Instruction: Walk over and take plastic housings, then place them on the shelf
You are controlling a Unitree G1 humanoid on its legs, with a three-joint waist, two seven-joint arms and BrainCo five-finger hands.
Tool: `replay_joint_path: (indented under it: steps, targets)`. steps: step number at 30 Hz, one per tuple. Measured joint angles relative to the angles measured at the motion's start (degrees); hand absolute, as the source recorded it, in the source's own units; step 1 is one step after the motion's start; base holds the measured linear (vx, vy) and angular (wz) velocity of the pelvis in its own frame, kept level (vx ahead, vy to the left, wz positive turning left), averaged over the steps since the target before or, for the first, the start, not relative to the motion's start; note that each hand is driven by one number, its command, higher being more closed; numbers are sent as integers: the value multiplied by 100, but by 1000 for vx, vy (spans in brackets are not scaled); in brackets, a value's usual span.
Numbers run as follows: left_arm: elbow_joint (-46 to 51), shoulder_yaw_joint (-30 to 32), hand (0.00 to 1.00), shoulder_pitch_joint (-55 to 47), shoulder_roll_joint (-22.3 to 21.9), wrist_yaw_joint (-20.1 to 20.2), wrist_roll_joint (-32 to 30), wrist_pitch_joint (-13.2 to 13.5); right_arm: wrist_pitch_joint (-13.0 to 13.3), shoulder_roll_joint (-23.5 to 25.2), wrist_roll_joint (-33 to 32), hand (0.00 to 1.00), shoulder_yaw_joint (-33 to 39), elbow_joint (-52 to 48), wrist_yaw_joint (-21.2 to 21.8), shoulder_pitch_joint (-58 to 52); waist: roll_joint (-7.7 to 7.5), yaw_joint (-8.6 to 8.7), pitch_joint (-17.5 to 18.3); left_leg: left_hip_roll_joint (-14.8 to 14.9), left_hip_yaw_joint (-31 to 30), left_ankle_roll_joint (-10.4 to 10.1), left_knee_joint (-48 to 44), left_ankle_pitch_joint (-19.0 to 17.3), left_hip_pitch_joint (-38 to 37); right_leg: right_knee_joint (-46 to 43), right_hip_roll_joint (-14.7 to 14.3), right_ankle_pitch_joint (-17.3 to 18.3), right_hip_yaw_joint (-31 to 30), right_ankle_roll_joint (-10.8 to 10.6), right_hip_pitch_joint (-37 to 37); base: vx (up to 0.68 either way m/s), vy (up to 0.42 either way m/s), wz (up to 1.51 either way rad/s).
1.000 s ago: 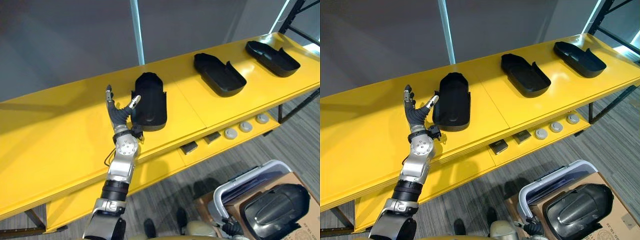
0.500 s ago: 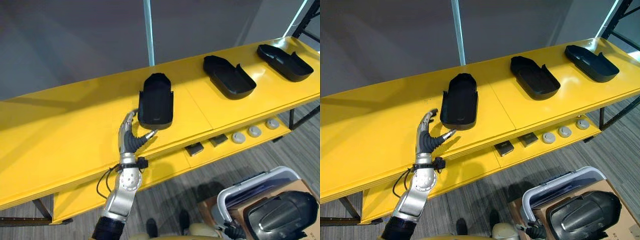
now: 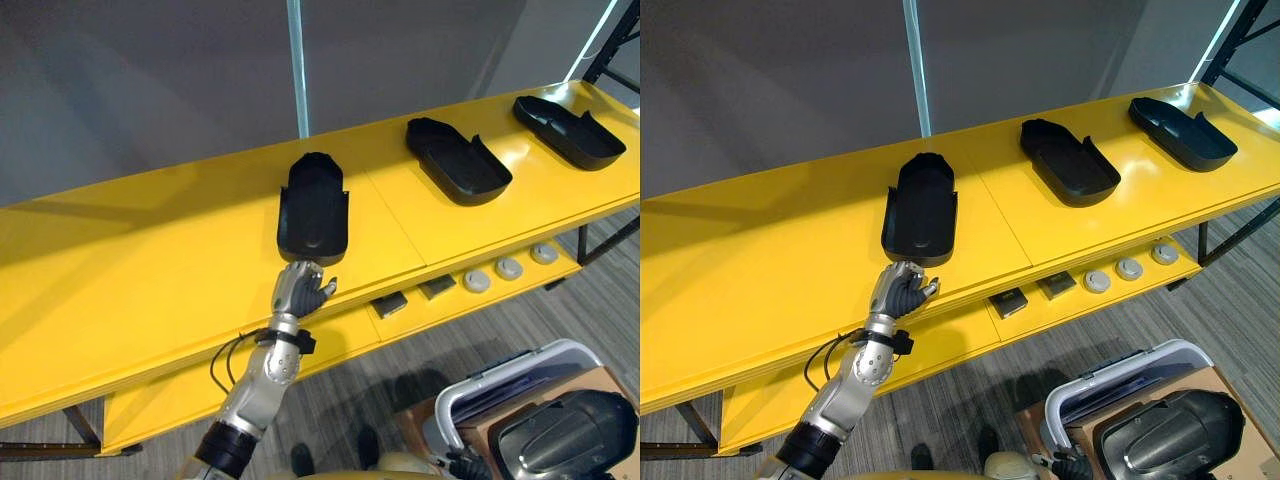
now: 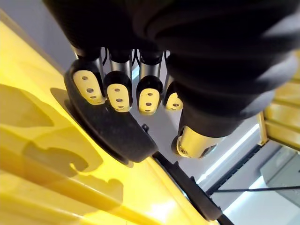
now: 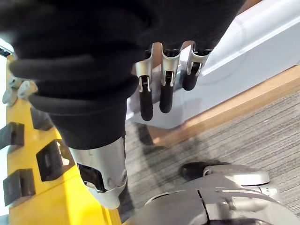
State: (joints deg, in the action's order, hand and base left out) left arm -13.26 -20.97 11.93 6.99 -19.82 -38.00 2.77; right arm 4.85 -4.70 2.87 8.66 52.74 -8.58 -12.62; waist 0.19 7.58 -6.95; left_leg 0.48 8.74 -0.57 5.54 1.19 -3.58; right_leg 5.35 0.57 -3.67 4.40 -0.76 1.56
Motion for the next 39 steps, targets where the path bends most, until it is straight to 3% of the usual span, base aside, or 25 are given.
replay_joint_path:
  steps: [10, 15, 20, 30, 37, 39]
  targets:
    - [-778, 14, 100, 727, -9, 93, 10, -224, -31, 12, 2, 0, 42, -14, 4, 163, -1, 123, -88, 53, 211, -4, 24, 1, 108, -5, -58, -43, -149, 36, -193, -40, -8, -11]
    - [-991, 43, 100, 1170, 46, 91, 102, -233, -30, 27, 1, 0, 89, -29, 1, 216, -10, 140, -225, 51, 229, -6, 23, 0, 193, -24, -55, -42, -160, 34, -293, 0, 0, 0]
    - [-1151, 185, 100, 1570, 196, 63, 160, -238, -25, 55, -2, 0, 102, -209, 0, 235, 8, 285, -371, 49, 256, -10, -2, -3, 250, -36, -53, -48, -181, 36, -366, 4, 4, -1]
    - [-1189, 174, 100, 1973, 80, 5, 373, -254, -11, 81, -10, 0, 213, -241, -10, 390, 95, 426, -557, 55, 387, -24, -5, -14, 325, -127, -62, -51, -307, 35, -532, -18, 6, -7]
    - [368, -6, 100, 1210, -7, -53, 744, -208, -57, 98, -58, 0, 230, -218, -26, 381, 103, 407, -561, 46, 241, -22, -7, -12, 252, -123, -43, -30, -160, 8, -392, 2, 7, 11]
    - [1013, -100, 100, 933, 3, -51, 942, -63, -101, 83, -58, 0, 240, -173, -27, 360, 104, 335, -561, 45, 204, -24, -7, -13, 166, -122, -38, -16, -125, 8, -292, -16, 13, 13]
